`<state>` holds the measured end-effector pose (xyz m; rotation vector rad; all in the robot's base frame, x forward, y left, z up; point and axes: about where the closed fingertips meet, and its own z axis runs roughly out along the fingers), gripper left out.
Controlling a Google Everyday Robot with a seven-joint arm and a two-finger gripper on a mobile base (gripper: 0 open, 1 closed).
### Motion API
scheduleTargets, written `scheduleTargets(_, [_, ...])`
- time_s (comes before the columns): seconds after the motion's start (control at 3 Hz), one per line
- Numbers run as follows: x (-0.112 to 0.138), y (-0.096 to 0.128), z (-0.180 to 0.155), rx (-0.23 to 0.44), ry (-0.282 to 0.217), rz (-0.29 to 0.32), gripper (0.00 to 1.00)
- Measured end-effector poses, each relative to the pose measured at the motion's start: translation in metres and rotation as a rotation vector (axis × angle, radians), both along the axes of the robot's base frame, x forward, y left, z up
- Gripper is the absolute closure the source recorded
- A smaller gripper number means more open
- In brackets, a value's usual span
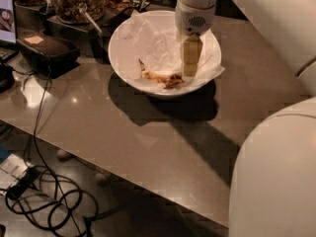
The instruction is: Pick banana from white bowl
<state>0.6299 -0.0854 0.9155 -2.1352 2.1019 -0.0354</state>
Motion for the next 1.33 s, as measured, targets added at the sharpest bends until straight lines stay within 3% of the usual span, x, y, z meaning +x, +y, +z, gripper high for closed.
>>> scheduleTargets(0.67, [-0.006,0.005,-0.017,-0.020,0.038,0.014,0.21])
scheduleTargets(1.33, [-0.011,0.001,-0.033,-0.025,0.080,-0.013,0.27])
